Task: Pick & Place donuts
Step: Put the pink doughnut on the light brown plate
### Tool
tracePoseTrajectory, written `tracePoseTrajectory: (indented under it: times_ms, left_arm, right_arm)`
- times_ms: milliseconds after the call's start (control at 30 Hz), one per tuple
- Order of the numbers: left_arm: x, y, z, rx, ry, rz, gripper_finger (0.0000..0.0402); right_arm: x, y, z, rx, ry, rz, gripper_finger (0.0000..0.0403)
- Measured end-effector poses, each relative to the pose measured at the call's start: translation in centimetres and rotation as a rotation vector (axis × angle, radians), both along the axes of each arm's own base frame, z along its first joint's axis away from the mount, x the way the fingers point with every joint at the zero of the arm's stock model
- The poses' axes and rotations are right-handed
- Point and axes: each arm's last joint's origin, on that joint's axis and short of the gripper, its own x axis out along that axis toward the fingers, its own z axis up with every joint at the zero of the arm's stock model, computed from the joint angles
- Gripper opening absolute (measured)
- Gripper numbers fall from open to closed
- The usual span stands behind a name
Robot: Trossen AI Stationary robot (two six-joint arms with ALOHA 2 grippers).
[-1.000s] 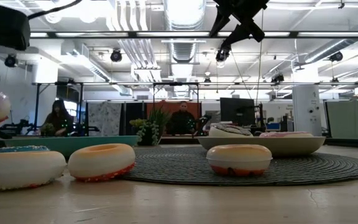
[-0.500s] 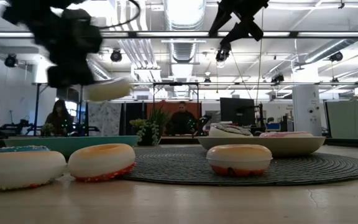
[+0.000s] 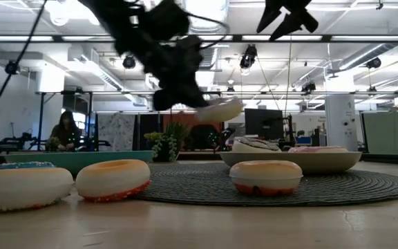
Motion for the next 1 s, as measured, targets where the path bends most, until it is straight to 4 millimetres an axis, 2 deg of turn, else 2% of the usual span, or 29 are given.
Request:
tracePoseTrajectory:
  times_ms: [200,467,633,867,1000]
  left_arm:
    - [5.3,-0.8,0.7,0.072,0.064,-0.159,0.0]
    - [9.0,-2.3,-0.8,0.119,0.126,-0.268,0.0]
    - [9.3,-3.6,-1.1,0.105,0.128,-0.303,0.0]
    - [9.1,-4.3,-1.5,0.108,0.137,-0.319,0.0001]
    - [9.4,-4.8,-2.0,0.099,0.136,-0.318,0.0019]
  right_arm:
    - [-1.4,0.3,0.5,-0.028,0.012,-0.048,0.0226]
    - [-2.3,0.4,0.4,-0.034,0.043,-0.069,0.0226]
    - [-2.4,0.3,0.0,-0.022,0.083,-0.072,0.0226]
    - [-2.4,0.3,-0.4,0.013,0.074,-0.092,0.0226]
    - [-2.4,0.3,-0.7,0.029,0.064,-0.106,0.0226]
